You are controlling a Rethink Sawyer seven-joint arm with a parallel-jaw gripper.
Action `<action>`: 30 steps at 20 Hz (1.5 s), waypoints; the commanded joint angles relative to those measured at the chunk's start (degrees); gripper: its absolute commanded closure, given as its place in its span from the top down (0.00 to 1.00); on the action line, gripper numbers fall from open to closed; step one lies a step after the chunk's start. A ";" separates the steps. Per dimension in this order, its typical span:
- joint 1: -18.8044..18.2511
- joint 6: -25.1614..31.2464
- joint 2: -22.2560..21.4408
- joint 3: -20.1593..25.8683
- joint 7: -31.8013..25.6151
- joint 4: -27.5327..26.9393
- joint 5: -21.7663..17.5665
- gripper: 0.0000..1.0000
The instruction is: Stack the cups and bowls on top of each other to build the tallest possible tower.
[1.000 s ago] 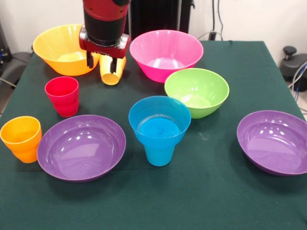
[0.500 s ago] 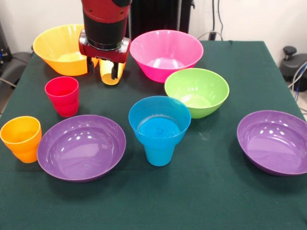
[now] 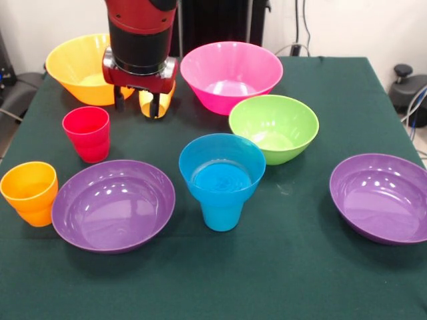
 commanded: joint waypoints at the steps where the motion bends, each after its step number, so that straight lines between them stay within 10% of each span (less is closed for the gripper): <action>1: -0.14 5.26 3.47 3.56 -21.11 -5.22 -4.06 1.00; 30: 0.03 0.82 1.45 -0.80 -19.97 -0.72 -8.73 1.00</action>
